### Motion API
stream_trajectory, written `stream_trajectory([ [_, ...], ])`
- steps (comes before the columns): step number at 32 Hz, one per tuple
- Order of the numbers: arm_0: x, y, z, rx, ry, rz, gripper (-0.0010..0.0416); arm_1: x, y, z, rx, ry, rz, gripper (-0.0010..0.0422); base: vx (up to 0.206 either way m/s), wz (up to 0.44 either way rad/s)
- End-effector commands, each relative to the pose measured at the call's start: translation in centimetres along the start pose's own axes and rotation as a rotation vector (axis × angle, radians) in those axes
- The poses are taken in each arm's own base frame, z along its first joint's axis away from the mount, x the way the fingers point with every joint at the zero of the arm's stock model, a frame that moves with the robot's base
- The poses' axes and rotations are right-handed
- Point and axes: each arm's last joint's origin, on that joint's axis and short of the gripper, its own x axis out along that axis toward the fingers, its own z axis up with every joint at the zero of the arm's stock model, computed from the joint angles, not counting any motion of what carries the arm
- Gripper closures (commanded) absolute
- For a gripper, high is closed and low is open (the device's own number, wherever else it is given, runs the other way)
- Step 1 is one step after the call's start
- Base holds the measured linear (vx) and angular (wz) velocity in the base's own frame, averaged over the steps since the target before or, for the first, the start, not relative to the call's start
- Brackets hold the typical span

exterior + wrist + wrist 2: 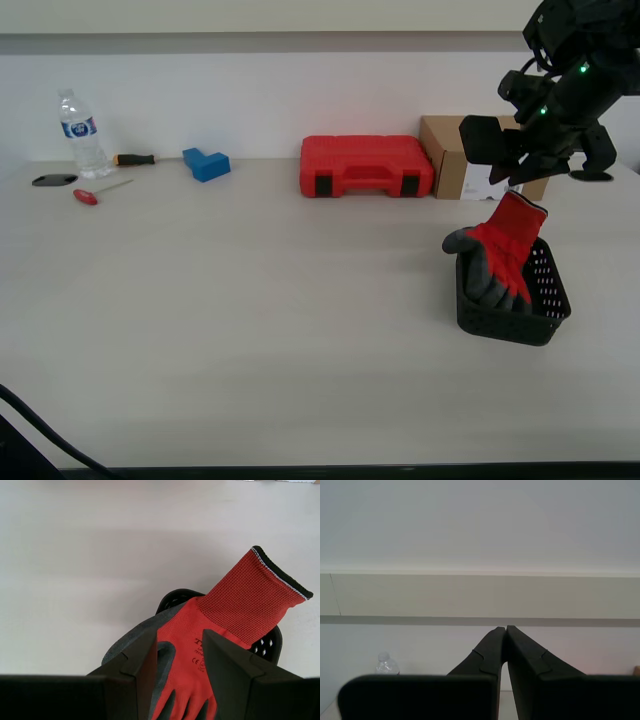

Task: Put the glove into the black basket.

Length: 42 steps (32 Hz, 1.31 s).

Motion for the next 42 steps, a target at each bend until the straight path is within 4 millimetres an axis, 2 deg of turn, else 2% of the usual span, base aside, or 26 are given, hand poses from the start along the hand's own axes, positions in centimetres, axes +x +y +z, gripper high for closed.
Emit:
stream_trajectory([
  [1,0.00,-0.01,0.01,0.001,-0.002,-0.003,0.0283,0.01,-0.01,0.06,0.000,-0.005,-0.001,0.0412,0.000,0.000],
  [42,0.00,-0.01,0.01,0.000,-0.001,-0.003,0.0283,0.01,-0.01,0.06,0.000,-0.005,-0.001,0.0412,0.000,0.000],
])
